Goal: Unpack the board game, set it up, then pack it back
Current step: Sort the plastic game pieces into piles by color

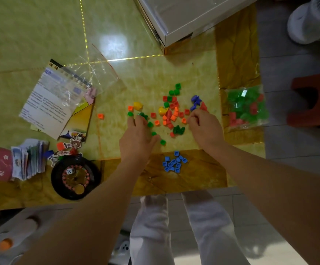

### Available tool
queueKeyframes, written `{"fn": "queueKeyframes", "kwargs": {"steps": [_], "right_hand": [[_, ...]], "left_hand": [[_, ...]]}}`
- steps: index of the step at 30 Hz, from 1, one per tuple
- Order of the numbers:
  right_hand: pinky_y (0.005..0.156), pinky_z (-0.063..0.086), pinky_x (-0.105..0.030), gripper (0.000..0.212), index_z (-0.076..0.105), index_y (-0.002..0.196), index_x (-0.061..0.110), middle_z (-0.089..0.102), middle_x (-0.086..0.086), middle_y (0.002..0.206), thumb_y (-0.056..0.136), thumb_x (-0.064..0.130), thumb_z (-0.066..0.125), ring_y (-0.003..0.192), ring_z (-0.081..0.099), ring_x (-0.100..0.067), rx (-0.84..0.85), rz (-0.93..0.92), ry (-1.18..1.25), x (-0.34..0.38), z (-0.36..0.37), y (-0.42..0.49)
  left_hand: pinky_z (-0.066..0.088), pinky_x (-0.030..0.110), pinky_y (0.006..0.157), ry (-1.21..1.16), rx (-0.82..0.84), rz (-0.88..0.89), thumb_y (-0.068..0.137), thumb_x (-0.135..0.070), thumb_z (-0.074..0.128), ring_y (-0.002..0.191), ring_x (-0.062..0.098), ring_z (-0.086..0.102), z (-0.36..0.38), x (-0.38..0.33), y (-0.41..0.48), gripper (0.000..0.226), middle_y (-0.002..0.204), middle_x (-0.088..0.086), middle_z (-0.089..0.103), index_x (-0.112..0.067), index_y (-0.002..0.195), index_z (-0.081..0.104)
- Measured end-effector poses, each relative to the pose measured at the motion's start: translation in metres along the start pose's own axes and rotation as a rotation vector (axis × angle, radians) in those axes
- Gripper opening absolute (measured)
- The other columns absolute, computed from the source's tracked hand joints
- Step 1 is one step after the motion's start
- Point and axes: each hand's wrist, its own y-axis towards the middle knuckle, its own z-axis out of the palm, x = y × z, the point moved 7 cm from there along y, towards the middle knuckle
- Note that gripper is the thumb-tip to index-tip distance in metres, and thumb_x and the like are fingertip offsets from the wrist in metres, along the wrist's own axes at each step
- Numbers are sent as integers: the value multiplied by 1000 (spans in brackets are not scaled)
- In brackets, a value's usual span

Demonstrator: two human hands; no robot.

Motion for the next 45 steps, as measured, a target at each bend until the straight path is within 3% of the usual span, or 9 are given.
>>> {"fn": "queueKeyframes", "kwargs": {"steps": [5,11,16,20,25,27,33,39,45], "right_hand": [[72,50,-34,21,58,105,19,63,3,106,89,31,63,93,61,-18,-63,2,-183,6,5,2],[63,43,-29,17,60,102,20,65,4,98,91,32,62,86,61,-17,-86,-29,-242,11,7,6],[54,33,-29,27,52,66,18,49,0,64,92,18,47,58,41,-13,-7,182,451,0,2,13],[38,29,-19,35,54,56,7,51,-9,56,84,6,33,41,43,-13,134,456,1012,3,5,15],[38,31,-16,32,60,60,6,53,4,46,87,6,43,38,43,-6,122,425,805,18,-3,16],[47,38,-18,34,64,59,8,50,9,42,88,9,46,43,46,-5,69,326,541,21,-7,18],[66,48,-30,22,68,87,19,68,4,84,85,40,62,77,60,-12,-48,149,14,30,-3,23],[75,47,-31,26,66,105,22,67,2,106,85,37,70,100,63,-18,-49,70,-222,33,5,32],[68,52,-32,13,65,93,22,67,4,90,88,33,63,82,63,-14,-105,114,2,31,-3,35]], "left_hand": [[34,29,55,-8,-87,25,90,-38,62,77,19,56,-13,2,6,36,118,1,45,-17,114,44],[35,28,54,31,-123,182,90,-35,63,76,16,54,-11,-19,15,24,109,-2,47,-21,108,54],[40,32,58,7,-149,169,90,-29,62,77,20,55,-5,-24,28,17,100,2,51,-14,95,60],[39,21,58,-577,-179,-50,87,-18,60,64,5,52,-19,-9,28,7,79,-6,57,-13,89,55],[26,18,37,-1555,77,-616,85,-8,28,46,15,38,-4,1,27,24,64,8,52,-11,68,44],[22,18,39,-1458,199,-611,87,-16,29,44,13,33,-1,-7,24,27,57,2,43,-13,65,43],[36,29,61,-222,75,-141,81,-42,66,73,15,56,-1,-20,29,20,76,-9,59,-24,86,60],[36,29,66,-71,4,-77,86,-42,66,92,21,61,4,-30,29,24,90,-2,66,-24,102,63],[37,31,57,-413,-17,-125,91,-30,53,65,12,50,-5,-19,30,15,68,-9,53,-16,86,54]]}}
